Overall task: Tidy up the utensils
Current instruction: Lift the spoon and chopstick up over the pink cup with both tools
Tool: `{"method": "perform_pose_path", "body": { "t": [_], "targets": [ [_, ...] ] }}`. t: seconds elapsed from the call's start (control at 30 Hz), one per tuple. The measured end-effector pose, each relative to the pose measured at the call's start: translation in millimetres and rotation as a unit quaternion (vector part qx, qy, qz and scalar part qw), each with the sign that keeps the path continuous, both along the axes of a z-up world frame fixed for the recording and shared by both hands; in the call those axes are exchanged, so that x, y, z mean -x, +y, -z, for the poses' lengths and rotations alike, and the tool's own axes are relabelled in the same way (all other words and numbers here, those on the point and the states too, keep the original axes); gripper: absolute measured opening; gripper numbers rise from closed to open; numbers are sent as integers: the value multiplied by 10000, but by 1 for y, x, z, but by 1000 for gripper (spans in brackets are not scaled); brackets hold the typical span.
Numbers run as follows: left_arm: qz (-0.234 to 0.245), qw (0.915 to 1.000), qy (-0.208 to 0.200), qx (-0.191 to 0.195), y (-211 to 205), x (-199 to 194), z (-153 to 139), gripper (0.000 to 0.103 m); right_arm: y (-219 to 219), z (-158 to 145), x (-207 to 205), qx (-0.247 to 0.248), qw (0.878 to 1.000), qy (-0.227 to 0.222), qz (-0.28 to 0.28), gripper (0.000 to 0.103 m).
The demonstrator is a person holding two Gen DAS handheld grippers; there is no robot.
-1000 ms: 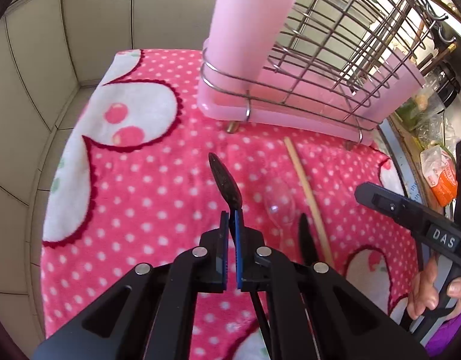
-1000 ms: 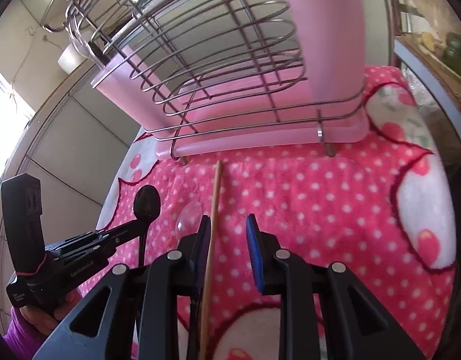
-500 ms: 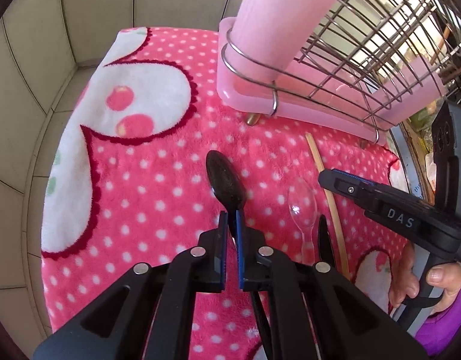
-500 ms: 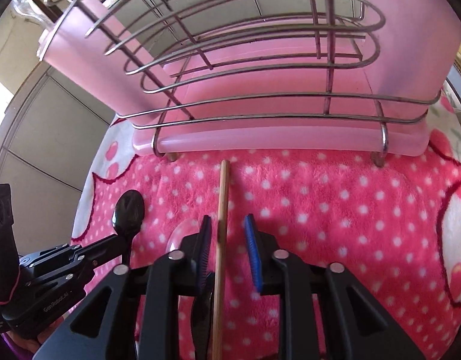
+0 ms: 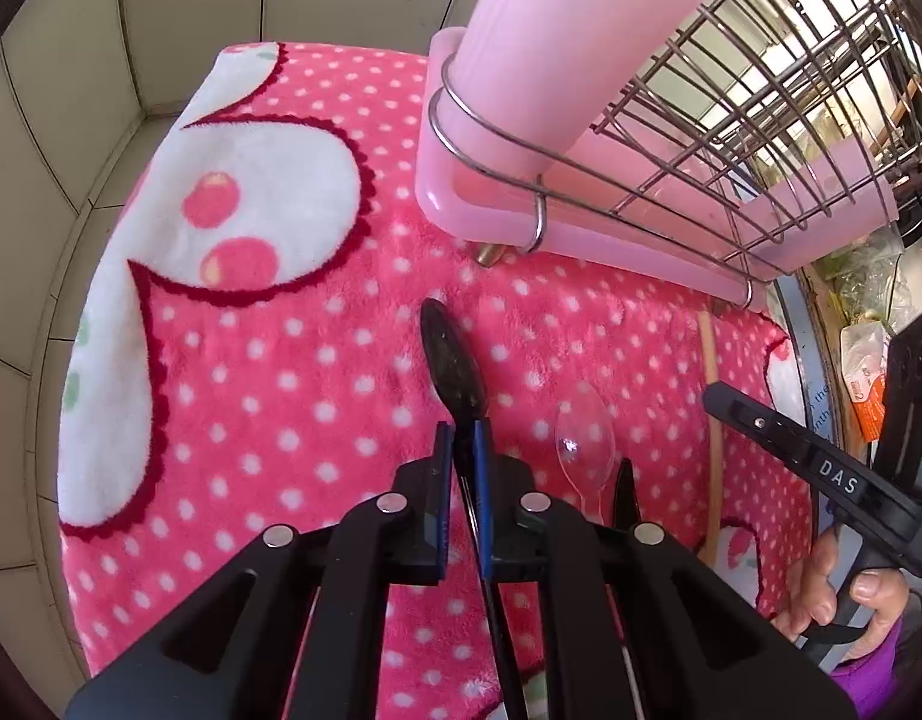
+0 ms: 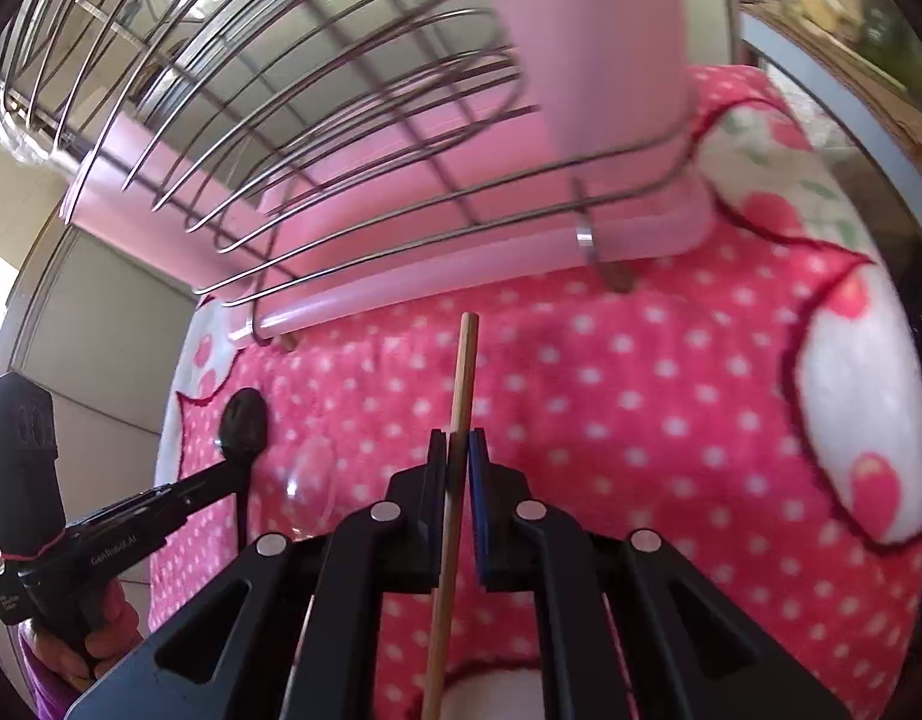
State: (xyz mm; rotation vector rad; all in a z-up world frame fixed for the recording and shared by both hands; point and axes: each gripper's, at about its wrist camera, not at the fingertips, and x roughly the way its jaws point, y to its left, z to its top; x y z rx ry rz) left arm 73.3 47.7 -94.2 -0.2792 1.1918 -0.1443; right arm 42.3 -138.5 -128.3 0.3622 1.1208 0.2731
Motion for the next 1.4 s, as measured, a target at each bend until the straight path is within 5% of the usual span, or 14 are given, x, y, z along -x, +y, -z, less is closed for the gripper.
{"method": "perform_pose_path", "body": {
  "t": [0.33,0.7,1.17,1.4],
  "targets": [
    [40,9999,95,-112,-5,-12,4,10,11,9,-9,289,9991,190,-225,11],
    [103,9996,-193,-152,-4,-1,1,8,-10,11,-7,-50,10000,48,-64,9],
    [187,9880,-1516,-245,-2,49,-68,3,-40,-70,54,-131,9911,-1322,23,8],
    [-32,9644,-2614,-395,1,74,-134,3,-47,-139,82,177,9711,-2381,20,6]
  ]
}}
